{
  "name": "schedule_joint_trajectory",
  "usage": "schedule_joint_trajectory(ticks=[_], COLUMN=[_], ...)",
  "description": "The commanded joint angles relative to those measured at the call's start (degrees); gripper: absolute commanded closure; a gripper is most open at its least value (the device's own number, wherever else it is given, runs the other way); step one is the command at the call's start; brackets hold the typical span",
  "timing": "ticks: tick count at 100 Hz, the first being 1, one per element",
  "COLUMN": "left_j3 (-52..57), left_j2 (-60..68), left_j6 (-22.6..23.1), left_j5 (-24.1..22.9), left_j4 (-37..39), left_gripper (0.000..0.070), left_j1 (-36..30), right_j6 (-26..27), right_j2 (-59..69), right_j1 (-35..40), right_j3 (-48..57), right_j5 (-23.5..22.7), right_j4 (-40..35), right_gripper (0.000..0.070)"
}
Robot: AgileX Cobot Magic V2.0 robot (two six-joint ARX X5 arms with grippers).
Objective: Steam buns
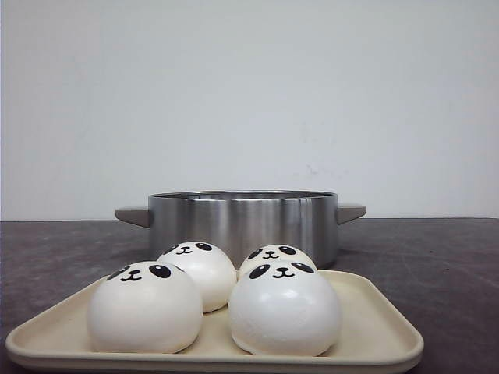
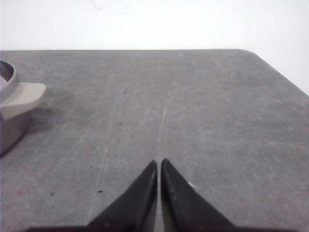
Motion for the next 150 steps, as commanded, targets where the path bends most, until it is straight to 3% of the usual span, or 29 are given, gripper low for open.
schedule_joint_trajectory(ticks=[1,23,30,35,41,58,75,83,97,111,120,140,150], left_j3=[-1.05,-1.05,-0.77,-0.11,0.79,1.33,1.33,1.86,7.45,17.97,25.92,44.04,49.86], left_j2=[0.00,0.00,0.00,0.00,0.00,0.00,0.00,0.00,1.03,5.86,11.80,28.41,34.29], left_j6=[-0.28,-0.68,-8.33,-14.88,-19.61,-22.67,-23.28,-26.95,-25.44,-20.57,-17.99,-9.40,-9.09], left_j5=[0.31,0.59,3.61,4.57,4.57,4.68,5.31,9.79,17.81,18.12,18.62,19.21,20.06], left_j4=[-0.20,0.24,0.00,0.00,0.33,4.61,9.03,10.43,8.39,2.34,-1.79,-16.33,-20.11], left_gripper=[0.0700,0.0700,0.0700,0.0700,0.0700,0.0700,0.0700,0.0700,0.0694,0.0694,0.0694,0.0695,0.0669], left_j1=[0.07,0.07,0.04,0.04,0.04,0.04,0.04,0.04,-0.28,-1.18,-2.75,-6.12,-7.45], right_j6=[-0.39,2.01,4.31,8.94,14.64,24.28,31.61,33.27,30.53,23.30,21.09,17.49,17.97], right_j2=[-0.04,-0.04,-0.04,-0.04,-0.04,-0.04,-0.04,0.00,1.99,10.16,16.72,28.87,33.00], right_j1=[-0.33,-0.35,-0.35,-0.35,-0.35,-0.35,-0.33,-0.33,-0.31,-0.28,-0.28,1.49,4.09], right_j3=[-0.15,-0.15,-0.13,-0.09,-0.09,0.13,3.87,7.56,18.18,30.25,38.07,51.36,54.27], right_j5=[1.44,-1.62,-1.68,-2.08,-4.52,-12.24,-19.52,-22.18,-25.83,-30.29,-30.77,-32.35,-32.44], right_j4=[0.52,2.43,4.83,7.85,13.16,25.33,21.64,15.89,0.11,-11.85,-17.66,-23.32,-23.76], right_gripper=[0.0694,0.0694,0.0694,0.0694,0.0694,0.0695,0.0696,0.0696,0.0696,0.0696,0.0696,0.0696,0.0696])
